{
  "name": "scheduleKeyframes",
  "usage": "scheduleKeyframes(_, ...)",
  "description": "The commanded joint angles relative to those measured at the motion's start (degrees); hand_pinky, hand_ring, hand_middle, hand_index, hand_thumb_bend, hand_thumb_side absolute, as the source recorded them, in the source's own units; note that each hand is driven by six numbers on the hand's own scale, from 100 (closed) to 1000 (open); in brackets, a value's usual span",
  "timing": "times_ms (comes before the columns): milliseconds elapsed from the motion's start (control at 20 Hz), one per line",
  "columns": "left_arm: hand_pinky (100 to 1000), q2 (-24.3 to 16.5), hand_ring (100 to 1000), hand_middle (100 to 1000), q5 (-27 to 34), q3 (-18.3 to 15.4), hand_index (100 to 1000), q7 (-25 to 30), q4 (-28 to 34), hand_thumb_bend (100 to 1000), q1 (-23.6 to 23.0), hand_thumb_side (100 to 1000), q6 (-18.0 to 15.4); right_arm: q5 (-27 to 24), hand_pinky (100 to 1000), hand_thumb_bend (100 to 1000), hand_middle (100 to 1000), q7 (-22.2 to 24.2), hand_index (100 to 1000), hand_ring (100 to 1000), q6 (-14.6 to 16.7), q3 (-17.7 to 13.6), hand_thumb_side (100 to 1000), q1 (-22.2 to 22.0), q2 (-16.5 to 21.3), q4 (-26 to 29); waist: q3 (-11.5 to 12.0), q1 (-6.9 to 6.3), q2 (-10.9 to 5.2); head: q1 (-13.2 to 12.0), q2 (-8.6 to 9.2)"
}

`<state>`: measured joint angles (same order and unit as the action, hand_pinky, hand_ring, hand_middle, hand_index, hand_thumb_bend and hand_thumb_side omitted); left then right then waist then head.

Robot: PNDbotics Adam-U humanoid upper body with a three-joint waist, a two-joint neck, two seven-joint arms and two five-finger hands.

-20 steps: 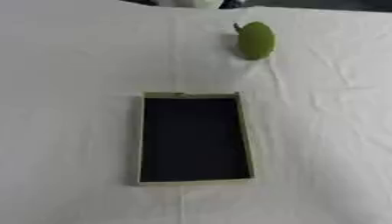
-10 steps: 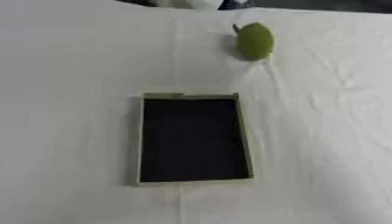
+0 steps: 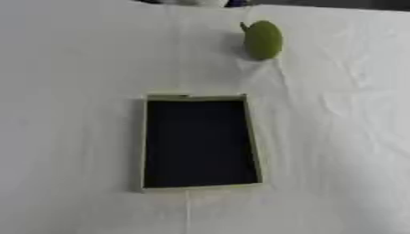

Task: Pick up objects on the table and place them in the box.

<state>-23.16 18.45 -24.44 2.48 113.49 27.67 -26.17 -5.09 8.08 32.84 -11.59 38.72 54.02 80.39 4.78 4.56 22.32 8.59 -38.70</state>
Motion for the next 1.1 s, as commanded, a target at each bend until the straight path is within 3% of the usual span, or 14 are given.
scheduleKeyframes(50, 599, -2.10, 679, 605, 0.16, -0.18, 749, 0.32, 1.10, 100, 0.19, 466, 0.05, 1.11, 851, 100, 842, 2.50, 898, 1000, 1.24, 0.22, 383, 3.31, 3.49, -6.45, 0.18, 0.03, -0.91, 0.49, 0.06)
scheduleKeyframes(250, 598, -2.12, 678, 605, 0.16, -0.24, 749, 0.56, 1.10, 100, 0.14, 474, 0.12, 2.50, 875, 100, 864, 4.67, 906, 1000, 3.11, 0.92, 415, 8.04, 2.94, -14.42, 0.47, 0.28, -0.61, 0.74, 0.39)
scheduleKeyframes(450, 598, -2.15, 678, 605, 0.18, -0.32, 747, 0.70, 1.10, 100, 0.15, 478, 0.18, 5.94, 870, 100, 883, 6.49, 920, 1000, 4.68, 1.64, 385, 12.41, 1.83, -21.21, 0.65, 0.45, -0.43, 0.81, 0.94)
scheduleKeyframes(850, 597, -2.20, 682, 606, 0.38, -0.17, 747, 1.16, 1.10, 100, 0.33, 485, 0.18, 18.67, 870, 100, 902, 6.95, 936, 1000, 8.02, 2.69, 327, 21.08, -2.55, -33.28, 0.95, 0.64, -0.06, 0.69, 2.25)
scheduleKeyframes(1100, 597, -2.20, 683, 606, 0.50, -0.13, 747, 1.49, 1.10, 100, 0.32, 489, 0.23, 27.31, 884, 100, 938, 9.64, 966, 1000, 12.14, 4.58, 240, 23.65, -4.98, -36.25, 1.08, 0.69, 0.11, 0.83, 2.41)
